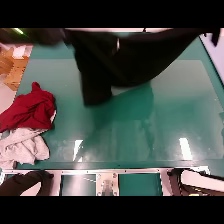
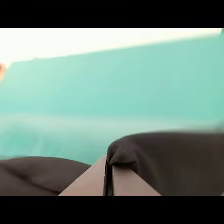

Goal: Fold the shirts.

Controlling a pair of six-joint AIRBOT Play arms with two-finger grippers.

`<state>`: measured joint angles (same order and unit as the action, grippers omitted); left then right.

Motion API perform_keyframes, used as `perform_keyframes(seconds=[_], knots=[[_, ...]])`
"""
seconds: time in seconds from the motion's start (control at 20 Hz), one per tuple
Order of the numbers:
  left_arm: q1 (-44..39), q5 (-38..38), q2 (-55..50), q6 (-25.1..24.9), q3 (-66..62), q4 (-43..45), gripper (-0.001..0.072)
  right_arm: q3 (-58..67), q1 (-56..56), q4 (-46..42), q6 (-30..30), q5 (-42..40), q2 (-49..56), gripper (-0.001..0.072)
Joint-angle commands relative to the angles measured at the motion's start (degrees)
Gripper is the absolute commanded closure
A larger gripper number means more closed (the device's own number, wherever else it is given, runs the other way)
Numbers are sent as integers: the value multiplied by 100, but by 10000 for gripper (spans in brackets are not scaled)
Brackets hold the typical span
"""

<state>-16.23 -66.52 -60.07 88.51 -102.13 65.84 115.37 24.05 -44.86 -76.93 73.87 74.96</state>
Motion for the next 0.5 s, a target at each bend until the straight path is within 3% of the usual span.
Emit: perform_keyframes(seconds=[0.0,0.25,0.45], knots=[[50,-627,155,201,-1873,505,681,22,439,-15,31,-529,-1320,695],[50,-968,516,452,-2159,557,681,26,745,-17,24,-1567,-2120,695],[50,-1119,535,664,-1541,603,680,22,743,17,-61,-1244,-1733,694]])
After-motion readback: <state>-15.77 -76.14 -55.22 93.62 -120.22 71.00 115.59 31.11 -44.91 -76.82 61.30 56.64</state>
